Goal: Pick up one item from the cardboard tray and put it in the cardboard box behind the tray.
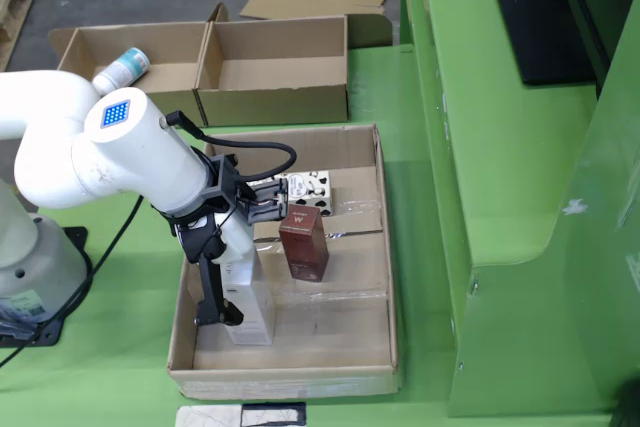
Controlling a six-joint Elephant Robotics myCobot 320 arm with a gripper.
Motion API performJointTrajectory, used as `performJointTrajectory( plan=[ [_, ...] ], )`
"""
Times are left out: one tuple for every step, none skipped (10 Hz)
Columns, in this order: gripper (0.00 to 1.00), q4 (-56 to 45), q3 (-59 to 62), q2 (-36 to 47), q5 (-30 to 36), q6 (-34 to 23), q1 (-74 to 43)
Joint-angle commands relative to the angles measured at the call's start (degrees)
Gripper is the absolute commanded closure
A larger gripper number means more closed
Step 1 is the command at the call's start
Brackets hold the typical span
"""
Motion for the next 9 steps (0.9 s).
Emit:
performJointTrajectory(
  plan=[
    [0.00,0.75,1.30,1.67,-0.25,0.28,0.27],
    [0.00,0.75,1.30,1.67,-0.25,0.28,0.27],
    [0.00,0.75,1.30,1.67,-0.25,0.28,0.27],
    [0.00,0.75,1.30,1.67,-0.25,0.28,0.27],
    [0.00,0.75,1.30,1.67,-0.25,0.28,0.27],
    [0.00,0.75,1.30,1.67,-0.25,0.28,0.27],
    [0.10,0.75,1.30,1.67,-0.25,0.28,0.27],
    [0.20,0.75,1.30,1.67,-0.25,0.28,0.27],
    [0.30,0.75,1.30,1.67,-0.25,0.28,0.27]
  ],
)
